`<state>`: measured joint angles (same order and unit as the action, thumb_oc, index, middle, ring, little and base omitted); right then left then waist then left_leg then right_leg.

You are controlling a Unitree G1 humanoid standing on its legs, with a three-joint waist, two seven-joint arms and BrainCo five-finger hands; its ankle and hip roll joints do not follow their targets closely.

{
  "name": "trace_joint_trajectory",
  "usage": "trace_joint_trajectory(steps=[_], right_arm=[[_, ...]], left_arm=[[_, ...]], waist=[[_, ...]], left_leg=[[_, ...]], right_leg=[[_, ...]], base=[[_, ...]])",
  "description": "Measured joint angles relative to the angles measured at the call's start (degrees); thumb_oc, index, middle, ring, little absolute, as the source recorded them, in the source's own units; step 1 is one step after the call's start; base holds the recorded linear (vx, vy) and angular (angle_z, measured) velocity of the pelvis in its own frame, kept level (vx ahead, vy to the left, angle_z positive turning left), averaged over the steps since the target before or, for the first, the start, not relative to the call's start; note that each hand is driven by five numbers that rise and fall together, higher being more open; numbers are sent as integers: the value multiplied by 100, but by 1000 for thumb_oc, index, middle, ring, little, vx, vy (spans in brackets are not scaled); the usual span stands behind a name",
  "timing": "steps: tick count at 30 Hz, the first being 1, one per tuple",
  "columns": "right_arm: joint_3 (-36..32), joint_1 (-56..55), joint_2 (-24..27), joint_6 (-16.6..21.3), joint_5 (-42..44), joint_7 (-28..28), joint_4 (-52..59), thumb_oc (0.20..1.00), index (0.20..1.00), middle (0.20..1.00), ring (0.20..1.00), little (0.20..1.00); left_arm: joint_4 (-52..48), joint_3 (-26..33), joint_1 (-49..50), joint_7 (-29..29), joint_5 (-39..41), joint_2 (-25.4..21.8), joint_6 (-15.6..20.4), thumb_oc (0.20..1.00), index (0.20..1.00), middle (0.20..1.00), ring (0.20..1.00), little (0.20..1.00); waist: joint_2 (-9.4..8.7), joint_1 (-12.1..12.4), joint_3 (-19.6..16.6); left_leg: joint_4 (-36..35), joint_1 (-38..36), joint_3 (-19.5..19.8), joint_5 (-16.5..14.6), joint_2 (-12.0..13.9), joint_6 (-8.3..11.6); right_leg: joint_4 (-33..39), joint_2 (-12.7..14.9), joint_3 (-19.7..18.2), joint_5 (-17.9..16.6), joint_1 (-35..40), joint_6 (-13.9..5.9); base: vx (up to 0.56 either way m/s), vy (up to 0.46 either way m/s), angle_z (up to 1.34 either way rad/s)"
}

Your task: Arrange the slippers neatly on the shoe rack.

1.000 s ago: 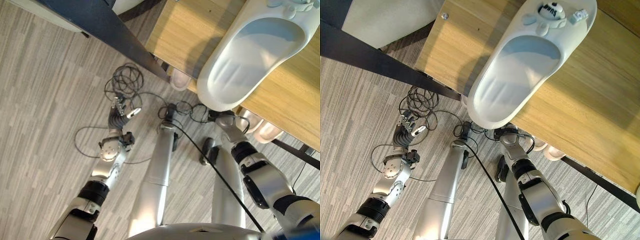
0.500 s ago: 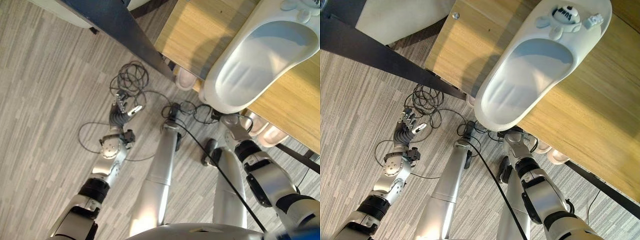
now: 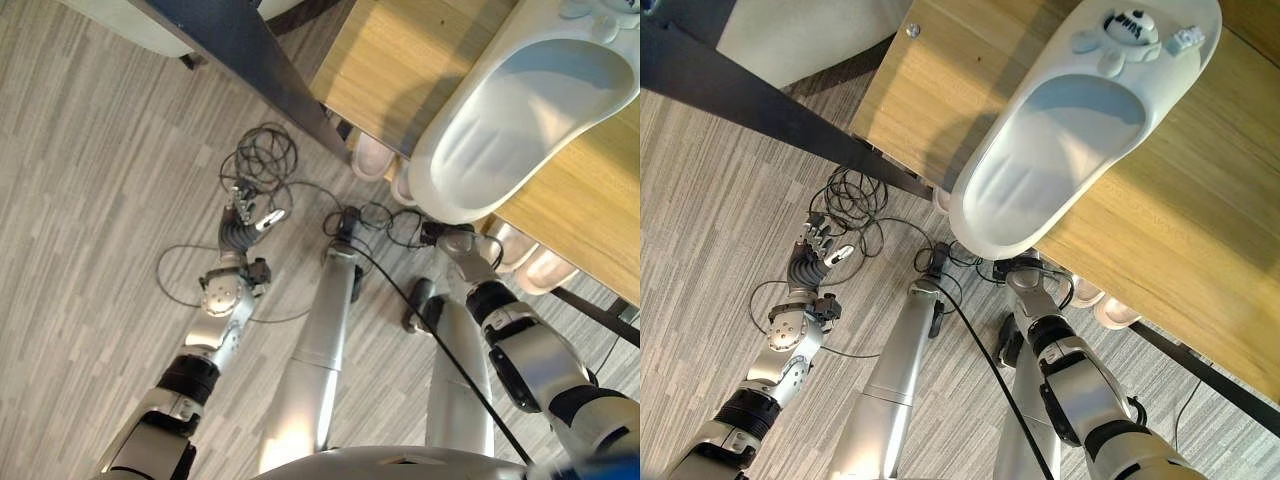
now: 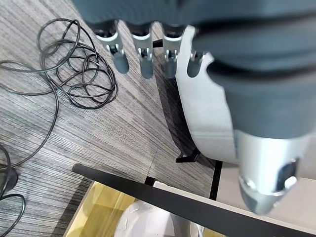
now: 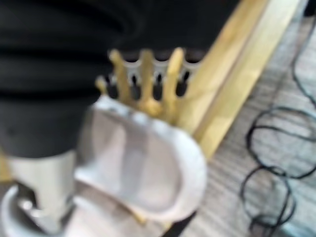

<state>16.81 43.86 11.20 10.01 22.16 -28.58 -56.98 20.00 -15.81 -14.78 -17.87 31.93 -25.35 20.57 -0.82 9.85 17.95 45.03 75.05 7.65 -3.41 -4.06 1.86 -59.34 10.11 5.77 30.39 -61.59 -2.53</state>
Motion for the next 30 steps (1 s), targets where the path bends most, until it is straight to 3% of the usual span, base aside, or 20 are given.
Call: trace_joint_trajectory(steps=[10, 15, 19, 26, 30], right_arm=[[-324, -1163, -82, -77, -231, -195, 103, 1000, 1000, 1000, 1000, 1000], [-33, -1821, -156, -167, -793, -70, 127, 1000, 1000, 1000, 1000, 1000], [64, -2172, -167, -238, -1181, 72, 74, 1000, 1000, 1000, 1000, 1000], [298, -2683, -176, -357, -1801, 323, -248, 1000, 1000, 1000, 1000, 1000], [248, -3008, -153, -402, -2079, 465, -494, 1000, 1000, 1000, 1000, 1000]], left_arm=[[-4, 0, 103, -6, 2, 31, -15, 1000, 1000, 1000, 1000, 1000], [57, 5, 192, 0, -3, 223, -41, 1000, 1000, 1000, 1000, 1000], [176, -1, 249, 4, -15, 267, -137, 1000, 1000, 1000, 1000, 1000], [383, 9, 397, 28, -25, 296, -171, 1000, 1000, 1000, 1000, 1000], [552, -1, 617, 163, -214, 261, -247, 1000, 1000, 1000, 1000, 1000]], waist=[[8, -147, 0], [7, -304, 5], [-3, -425, 11], [-56, -607, 45], [-108, -593, 31]], left_leg=[[120, -95, -48, -9, 36, -8], [-25, -499, -80, -30, 90, 21], [-251, -714, -88, 124, 168, 29], [-878, -1832, -61, 236, 283, 74], [-1316, -2635, -1, 390, 427, 148]], right_leg=[[-200, -10, -87, 18, 36, 15], [-74, -65, -146, -13, 385, 37], [104, -135, -140, -165, 535, 43], [803, -226, -40, -352, 1653, 80], [1353, -401, 22, -568, 2455, 136]], base=[[-31, -2, -3], [-69, 0, -6], [-49, 17, -6], [-36, -9, -1], [-78, -39, -7]])
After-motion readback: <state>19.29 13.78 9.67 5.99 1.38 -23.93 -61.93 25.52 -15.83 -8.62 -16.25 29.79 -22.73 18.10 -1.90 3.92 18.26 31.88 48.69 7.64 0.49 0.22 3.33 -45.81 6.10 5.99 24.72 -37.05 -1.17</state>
